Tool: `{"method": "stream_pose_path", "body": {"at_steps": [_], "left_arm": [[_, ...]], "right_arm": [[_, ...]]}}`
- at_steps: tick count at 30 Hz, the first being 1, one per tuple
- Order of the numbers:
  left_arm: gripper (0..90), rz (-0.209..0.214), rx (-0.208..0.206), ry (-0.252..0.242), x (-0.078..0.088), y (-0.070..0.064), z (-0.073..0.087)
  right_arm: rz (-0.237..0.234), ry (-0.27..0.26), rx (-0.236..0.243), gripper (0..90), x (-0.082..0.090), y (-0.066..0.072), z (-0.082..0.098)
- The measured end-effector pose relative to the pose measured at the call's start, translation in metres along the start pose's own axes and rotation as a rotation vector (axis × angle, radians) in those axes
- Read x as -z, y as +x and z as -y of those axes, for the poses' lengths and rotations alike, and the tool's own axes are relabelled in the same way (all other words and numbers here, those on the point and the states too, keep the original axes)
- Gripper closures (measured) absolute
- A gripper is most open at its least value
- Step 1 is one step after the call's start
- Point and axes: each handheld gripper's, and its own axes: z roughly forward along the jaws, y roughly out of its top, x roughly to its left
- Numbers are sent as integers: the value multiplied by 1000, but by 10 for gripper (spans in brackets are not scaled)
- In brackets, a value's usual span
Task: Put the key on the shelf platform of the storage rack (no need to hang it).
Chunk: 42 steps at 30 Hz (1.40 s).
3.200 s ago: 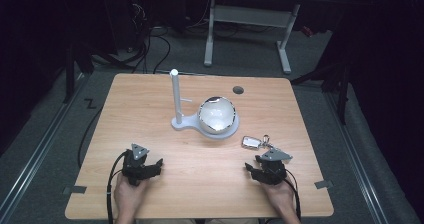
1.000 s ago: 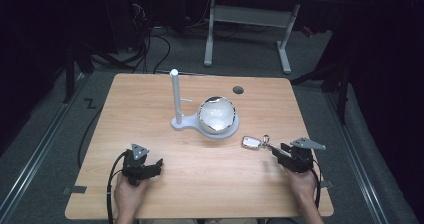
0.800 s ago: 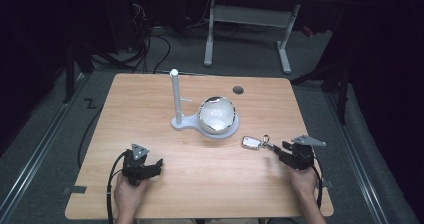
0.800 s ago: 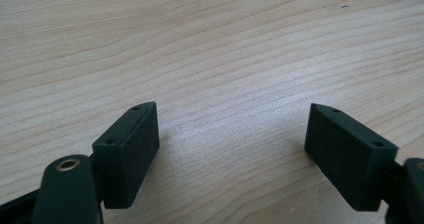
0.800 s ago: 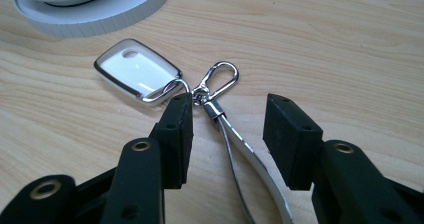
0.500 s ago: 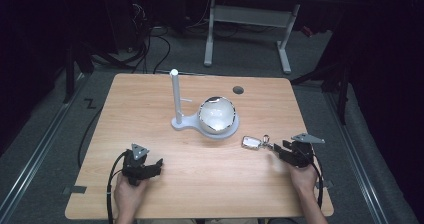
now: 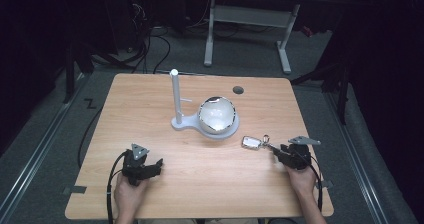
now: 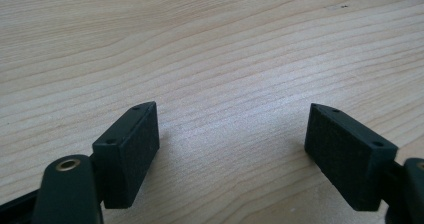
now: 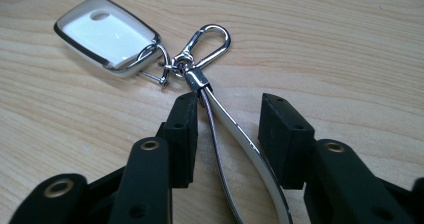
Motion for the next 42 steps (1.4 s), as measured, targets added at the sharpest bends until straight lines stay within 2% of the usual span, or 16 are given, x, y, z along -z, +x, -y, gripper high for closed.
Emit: {"method": "stream_pose_path", "body": {"at_steps": [5, 8, 18, 27, 36, 42], "left_arm": [[221, 0, 0, 0, 0, 0, 0], [221, 0, 0, 0, 0, 0, 0], [220, 0, 0, 0, 0, 0, 0], [220, 0, 0, 0, 0, 0, 0], [220, 0, 0, 0, 0, 0, 0], [220, 0, 0, 0, 0, 0, 0]], "right_arm": [[1, 3, 8, 655, 0, 0, 1], [-2, 5, 32, 714, 0, 2, 2], [6, 14, 63, 782, 1, 6, 2], [35, 14, 76, 862, 1, 8, 1], [16, 6, 49, 870, 2, 6, 0], [-9, -38, 25, 871, 14, 3, -2]]}}
